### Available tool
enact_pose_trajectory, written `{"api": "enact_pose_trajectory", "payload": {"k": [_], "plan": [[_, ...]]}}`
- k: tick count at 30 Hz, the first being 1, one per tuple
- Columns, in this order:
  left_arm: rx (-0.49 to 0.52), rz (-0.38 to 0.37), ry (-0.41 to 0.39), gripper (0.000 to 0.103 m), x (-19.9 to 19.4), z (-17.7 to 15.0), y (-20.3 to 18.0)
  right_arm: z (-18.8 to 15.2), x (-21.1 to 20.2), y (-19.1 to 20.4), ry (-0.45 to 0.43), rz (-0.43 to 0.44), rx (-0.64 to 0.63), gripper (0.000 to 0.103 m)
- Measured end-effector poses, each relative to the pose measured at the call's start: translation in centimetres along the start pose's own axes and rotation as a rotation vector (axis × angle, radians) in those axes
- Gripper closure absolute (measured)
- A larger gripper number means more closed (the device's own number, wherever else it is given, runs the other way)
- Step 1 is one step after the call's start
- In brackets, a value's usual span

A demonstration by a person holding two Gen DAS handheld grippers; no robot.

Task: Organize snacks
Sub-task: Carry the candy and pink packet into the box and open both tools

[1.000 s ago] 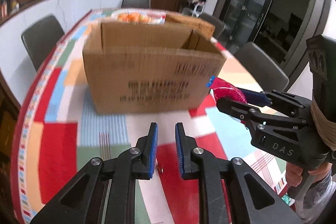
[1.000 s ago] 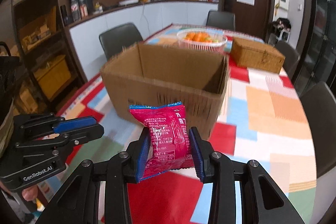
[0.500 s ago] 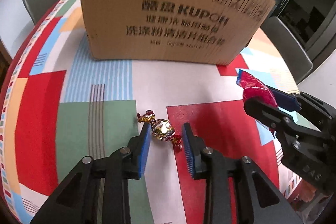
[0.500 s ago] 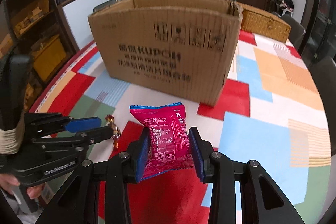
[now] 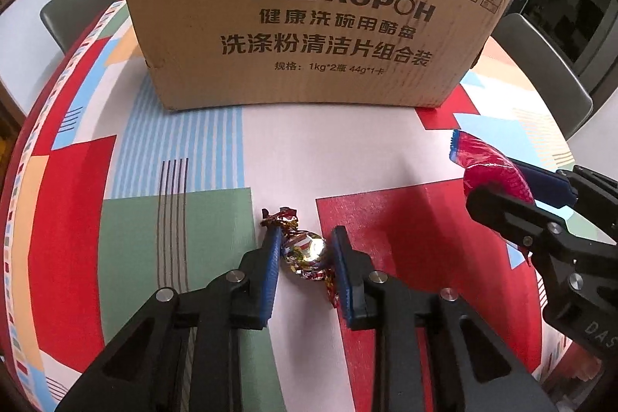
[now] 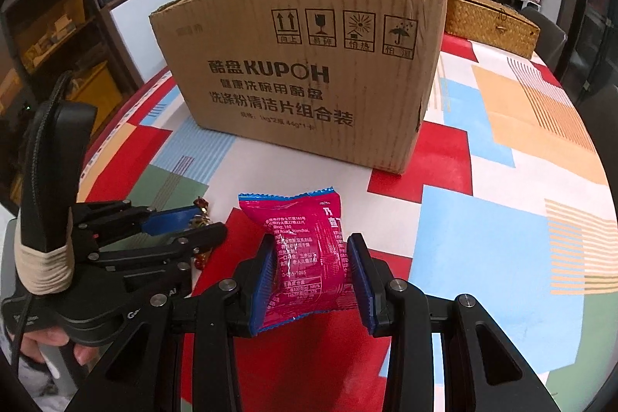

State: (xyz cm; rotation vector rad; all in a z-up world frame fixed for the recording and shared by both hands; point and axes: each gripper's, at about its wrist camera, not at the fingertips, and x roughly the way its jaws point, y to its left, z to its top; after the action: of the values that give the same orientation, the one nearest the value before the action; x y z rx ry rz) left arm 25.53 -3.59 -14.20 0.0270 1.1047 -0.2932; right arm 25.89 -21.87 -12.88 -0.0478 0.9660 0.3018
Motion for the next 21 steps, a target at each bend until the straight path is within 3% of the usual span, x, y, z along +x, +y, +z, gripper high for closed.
{"api": "enact_pose_trajectory", "payload": {"k": [11, 21], "plan": [[0.001, -0.031, -0.088, 0.076, -3.7, 0.4, -0.1, 0.2, -1.0, 0.2, -0.012, 0.011, 0.009, 0.065], [0.04, -0.035, -0.246, 0.077, -9.5, 1.5, -0.5, 1.5, -4.3, 0.7, -0.105, -0.016, -0.002, 0.065]]}}
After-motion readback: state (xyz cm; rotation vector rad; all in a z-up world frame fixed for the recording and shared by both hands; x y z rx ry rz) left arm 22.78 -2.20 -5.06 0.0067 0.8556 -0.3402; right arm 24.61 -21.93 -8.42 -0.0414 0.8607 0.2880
